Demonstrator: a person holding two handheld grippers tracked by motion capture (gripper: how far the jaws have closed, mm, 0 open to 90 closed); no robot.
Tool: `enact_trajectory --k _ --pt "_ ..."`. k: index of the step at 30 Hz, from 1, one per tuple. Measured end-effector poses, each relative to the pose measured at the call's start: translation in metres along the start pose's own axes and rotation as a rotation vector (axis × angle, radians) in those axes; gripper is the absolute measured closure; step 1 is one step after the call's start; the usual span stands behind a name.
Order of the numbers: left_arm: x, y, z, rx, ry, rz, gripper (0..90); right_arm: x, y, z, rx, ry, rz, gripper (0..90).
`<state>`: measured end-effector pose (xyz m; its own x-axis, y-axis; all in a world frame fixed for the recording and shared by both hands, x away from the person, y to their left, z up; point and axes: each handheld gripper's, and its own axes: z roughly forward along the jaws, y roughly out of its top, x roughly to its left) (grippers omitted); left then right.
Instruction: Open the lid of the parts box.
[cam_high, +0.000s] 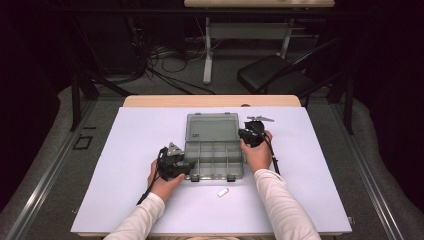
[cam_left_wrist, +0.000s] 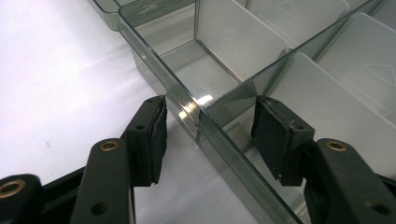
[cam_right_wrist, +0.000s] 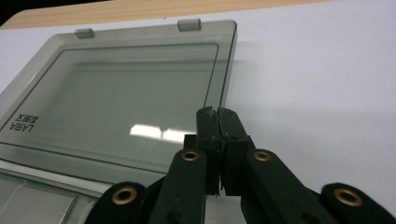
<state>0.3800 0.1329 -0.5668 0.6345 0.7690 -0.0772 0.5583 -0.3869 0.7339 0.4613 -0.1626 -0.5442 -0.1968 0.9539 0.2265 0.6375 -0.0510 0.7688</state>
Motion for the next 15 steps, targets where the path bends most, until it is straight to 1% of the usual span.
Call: enact_trajectory --k 3,7,11,12,13,15 --pt "0.0003 0.0 0.0 0.0 -0.001 0.001 45.3 0.0001 -0.0016 0.0018 0.008 -0.005 -0.006 89.3" --pt "0.0003 -0.0001 0.0 0.0 -0.001 0.001 45.2 0.0001 -0.0021 0.0018 0.005 -0.007 -0.013 89.2" --pt "0.0002 -0.0002 0.0 -0.001 -0.002 -0.001 45.2 -0.0021 -0.0018 0.0017 0.009 0.008 0.001 88.7" --pt "0.0003 -0.0002 0.0 0.0 -0.002 -0.001 45.2 -0.0024 -0.0016 0.0017 0.009 0.01 0.001 87.5" --pt "0.0003 -0.0002 0.0 0.0 -0.002 0.0 45.1 -0.0026 -0.0015 0.0014 0.007 0.014 -0.007 84.0" --pt "0.0003 -0.0001 0.0001 0.0 -0.002 -0.002 45.1 -0.0024 -0.0017 -0.0009 0.008 0.028 -0.024 82.9"
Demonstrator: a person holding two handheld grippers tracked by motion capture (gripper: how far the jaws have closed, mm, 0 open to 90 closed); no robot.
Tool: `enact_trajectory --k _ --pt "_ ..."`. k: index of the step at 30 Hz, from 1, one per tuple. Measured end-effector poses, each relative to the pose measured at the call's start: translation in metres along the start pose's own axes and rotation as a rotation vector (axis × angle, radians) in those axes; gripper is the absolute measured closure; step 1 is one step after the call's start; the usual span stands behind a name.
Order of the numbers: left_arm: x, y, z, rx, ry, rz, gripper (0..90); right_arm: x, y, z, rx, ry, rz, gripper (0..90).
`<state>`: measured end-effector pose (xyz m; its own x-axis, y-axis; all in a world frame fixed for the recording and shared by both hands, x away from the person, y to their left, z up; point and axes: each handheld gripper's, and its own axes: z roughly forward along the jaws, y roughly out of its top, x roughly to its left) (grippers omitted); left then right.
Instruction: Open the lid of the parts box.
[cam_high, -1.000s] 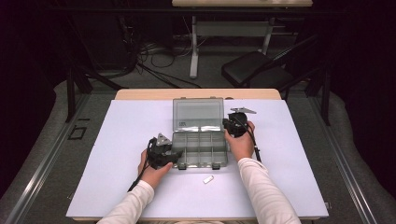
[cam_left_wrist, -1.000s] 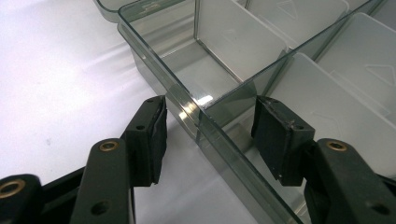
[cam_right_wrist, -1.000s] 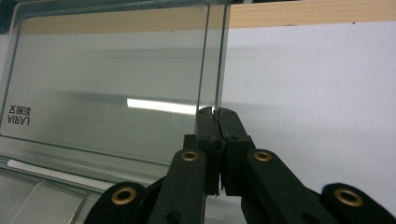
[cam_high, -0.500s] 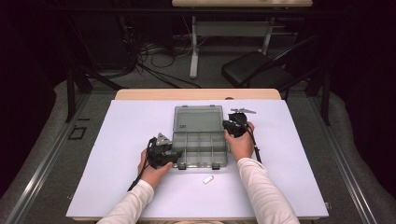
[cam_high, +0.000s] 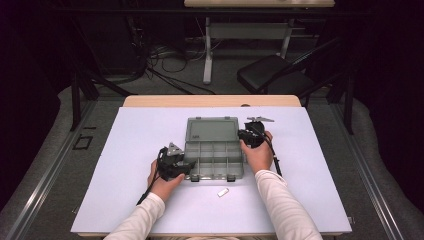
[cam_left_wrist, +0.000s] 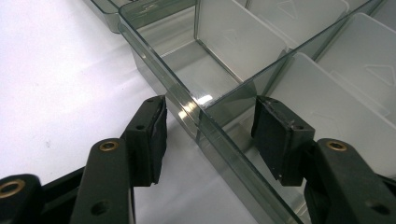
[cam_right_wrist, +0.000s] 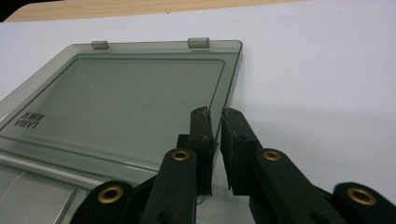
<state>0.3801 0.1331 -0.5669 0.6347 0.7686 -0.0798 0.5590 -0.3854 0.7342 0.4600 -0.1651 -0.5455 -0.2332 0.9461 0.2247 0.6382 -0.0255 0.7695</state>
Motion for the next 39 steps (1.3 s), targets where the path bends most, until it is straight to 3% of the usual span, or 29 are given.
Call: enact_trajectory --k 2,6,13,14,16,20,29,39 --pt "0.0 0.0 0.0 0.0 0.0 -0.001 45.1 0.0 0.0 -0.002 0.001 0.01 -0.004 82.0" --pt "0.0 0.0 0.0 0.0 0.0 -0.001 45.0 0.002 -0.005 -0.017 -0.004 0.08 -0.039 73.6" --pt "0.0 0.0 0.0 -0.002 0.001 -0.001 44.9 0.007 -0.019 -0.043 -0.039 0.136 -0.166 60.9" --pt "0.0 0.0 0.0 -0.002 0.001 -0.001 44.9 0.007 -0.019 -0.043 -0.039 0.136 -0.166 60.9" --pt "0.0 0.0 0.0 -0.002 0.001 -0.002 44.8 0.01 -0.022 -0.052 -0.046 0.152 -0.227 56.3" --pt "0.0 0.0 0.0 -0.002 0.003 -0.003 44.3 0.013 -0.026 -0.062 -0.063 0.17 -0.268 52.1" --pt "0.001 0.0 -0.002 0.0 -0.005 -0.013 41.0 0.019 -0.031 -0.065 -0.069 0.181 -0.295 48.7" --pt "-0.004 0.006 -0.032 -0.072 0.011 0.012 40.1 0.021 -0.029 -0.07 -0.089 0.201 -0.315 47.2"
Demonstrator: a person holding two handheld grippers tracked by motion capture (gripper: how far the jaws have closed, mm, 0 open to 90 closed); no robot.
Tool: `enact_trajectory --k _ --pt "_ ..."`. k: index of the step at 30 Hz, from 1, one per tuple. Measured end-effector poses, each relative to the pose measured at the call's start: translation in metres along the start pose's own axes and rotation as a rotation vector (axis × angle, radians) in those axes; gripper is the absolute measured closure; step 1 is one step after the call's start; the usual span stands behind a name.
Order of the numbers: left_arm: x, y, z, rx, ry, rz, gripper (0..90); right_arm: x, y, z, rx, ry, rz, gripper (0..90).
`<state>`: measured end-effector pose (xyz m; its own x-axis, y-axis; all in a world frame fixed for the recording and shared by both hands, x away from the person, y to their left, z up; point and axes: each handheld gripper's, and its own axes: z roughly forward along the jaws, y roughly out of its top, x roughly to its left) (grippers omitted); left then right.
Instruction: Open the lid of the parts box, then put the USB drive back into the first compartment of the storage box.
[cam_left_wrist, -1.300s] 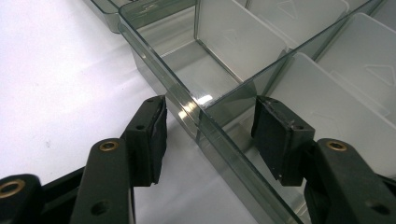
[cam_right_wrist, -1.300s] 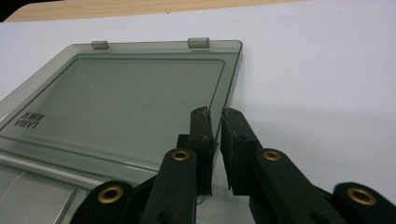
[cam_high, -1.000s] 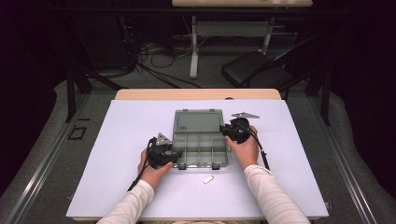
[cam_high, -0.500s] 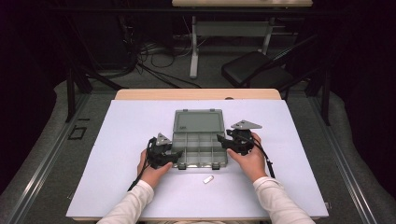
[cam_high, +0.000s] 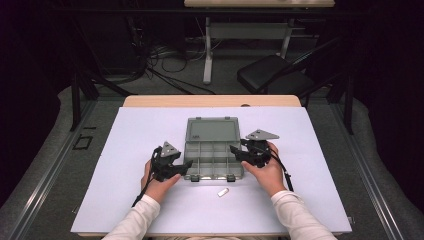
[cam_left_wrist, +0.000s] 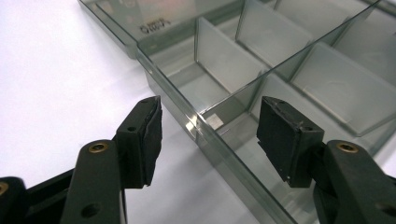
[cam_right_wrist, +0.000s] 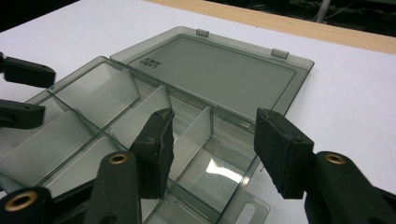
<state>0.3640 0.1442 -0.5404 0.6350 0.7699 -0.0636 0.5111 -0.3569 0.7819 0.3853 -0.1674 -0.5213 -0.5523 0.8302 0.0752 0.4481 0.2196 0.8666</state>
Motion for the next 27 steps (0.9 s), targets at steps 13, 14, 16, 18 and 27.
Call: enact_trajectory --k 13,14,16,18,27 --pt "-0.009 0.009 -0.012 -0.018 -0.107 -0.046 24.2 -0.002 0.008 -0.008 -0.019 0.047 -0.014 43.9" --pt "-0.01 0.01 -0.012 -0.02 -0.109 -0.044 24.2 -0.002 0.008 -0.008 -0.019 0.047 -0.014 43.9" --pt "-0.014 0.012 -0.012 -0.022 -0.119 -0.049 22.1 -0.002 0.008 -0.008 -0.011 0.053 -0.016 40.2" --pt "-0.014 0.013 -0.012 -0.028 -0.126 -0.049 19.8 -0.004 0.009 -0.008 -0.001 0.048 -0.008 38.9" --pt "-0.027 0.016 -0.011 -0.013 -0.164 -0.025 17.2 -0.014 0.01 -0.011 0.001 0.028 -0.003 33.4"
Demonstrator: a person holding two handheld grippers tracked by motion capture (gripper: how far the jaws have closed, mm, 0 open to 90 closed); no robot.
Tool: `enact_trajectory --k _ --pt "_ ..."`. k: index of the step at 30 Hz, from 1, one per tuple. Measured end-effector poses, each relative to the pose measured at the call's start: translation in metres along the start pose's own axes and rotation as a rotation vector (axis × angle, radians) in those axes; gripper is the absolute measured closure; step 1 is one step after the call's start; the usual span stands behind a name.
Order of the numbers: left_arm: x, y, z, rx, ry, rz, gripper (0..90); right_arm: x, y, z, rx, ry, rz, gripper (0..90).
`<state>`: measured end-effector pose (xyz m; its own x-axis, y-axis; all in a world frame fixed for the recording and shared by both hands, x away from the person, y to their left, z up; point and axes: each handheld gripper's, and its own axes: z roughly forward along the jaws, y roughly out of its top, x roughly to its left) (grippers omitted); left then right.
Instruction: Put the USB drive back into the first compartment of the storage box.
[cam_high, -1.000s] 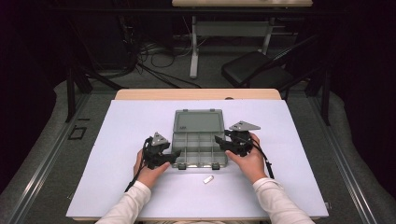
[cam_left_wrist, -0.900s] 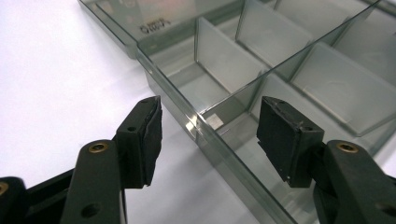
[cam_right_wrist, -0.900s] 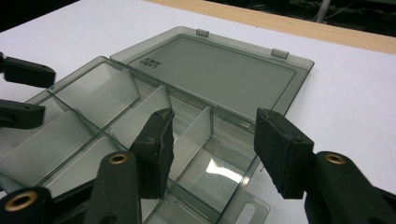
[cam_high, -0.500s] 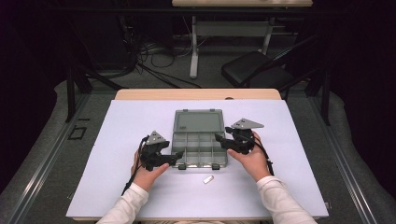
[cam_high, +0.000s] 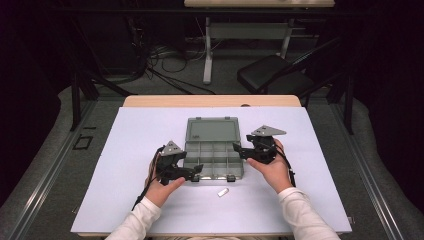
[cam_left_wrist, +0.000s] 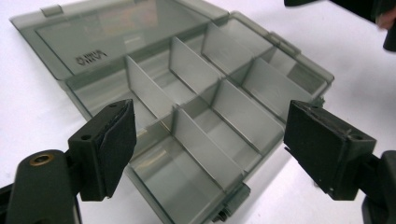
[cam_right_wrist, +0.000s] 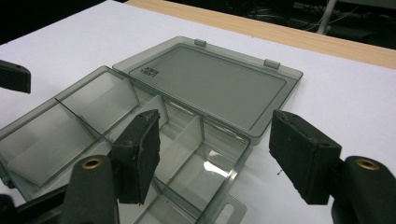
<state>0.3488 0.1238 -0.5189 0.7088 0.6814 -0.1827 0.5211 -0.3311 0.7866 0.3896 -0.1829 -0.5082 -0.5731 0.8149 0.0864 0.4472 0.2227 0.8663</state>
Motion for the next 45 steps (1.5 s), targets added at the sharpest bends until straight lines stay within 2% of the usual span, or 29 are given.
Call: enact_trajectory --k 1,2,3,7,8,14,15,21,30,34,43,45 --pt "0.0 0.0 0.0 0.0 0.0 0.0 17.1 0.0 0.0 0.0 0.0 0.0 0.0 33.4" --pt "-0.003 -0.001 0.002 0.007 0.001 0.006 17.2 -0.002 0.0 0.001 0.01 -0.042 0.004 29.3" --pt "-0.004 -0.001 0.003 0.011 -0.002 0.009 17.1 -0.002 -0.001 0.002 0.018 -0.054 0.006 28.5" --pt "-0.008 0.0 0.005 0.007 -0.007 0.019 15.9 -0.007 -0.002 0.003 0.029 -0.046 0.026 25.0" --pt "-0.01 0.0 0.006 0.003 -0.014 0.028 15.4 -0.008 -0.001 0.002 0.021 -0.046 0.044 23.5" --pt "-0.021 0.001 0.008 0.002 -0.035 0.057 15.3 -0.011 -0.001 0.001 0.011 -0.042 0.07 20.0" --pt "-0.026 0.001 0.009 0.006 -0.042 0.081 15.3 -0.011 -0.001 0.001 0.011 -0.046 0.071 19.8" --pt "-0.043 -0.001 0.015 0.031 -0.057 0.117 18.8 -0.01 -0.001 0.001 0.009 -0.044 0.064 19.3" --pt "-0.054 -0.004 0.02 0.03 -0.093 0.103 27.9 -0.009 -0.001 0.002 0.02 -0.041 0.064 19.3" --pt "-0.058 -0.005 0.021 0.029 -0.095 0.131 30.3 -0.008 -0.002 0.002 0.026 -0.039 0.06 19.3" --pt "-0.069 -0.011 0.031 0.041 -0.113 0.141 38.0 -0.008 -0.002 0.002 0.027 -0.036 0.062 19.4" --pt "-0.073 -0.013 0.035 0.062 -0.113 0.14 40.9 -0.009 -0.002 0.002 0.027 -0.039 0.063 19.5"
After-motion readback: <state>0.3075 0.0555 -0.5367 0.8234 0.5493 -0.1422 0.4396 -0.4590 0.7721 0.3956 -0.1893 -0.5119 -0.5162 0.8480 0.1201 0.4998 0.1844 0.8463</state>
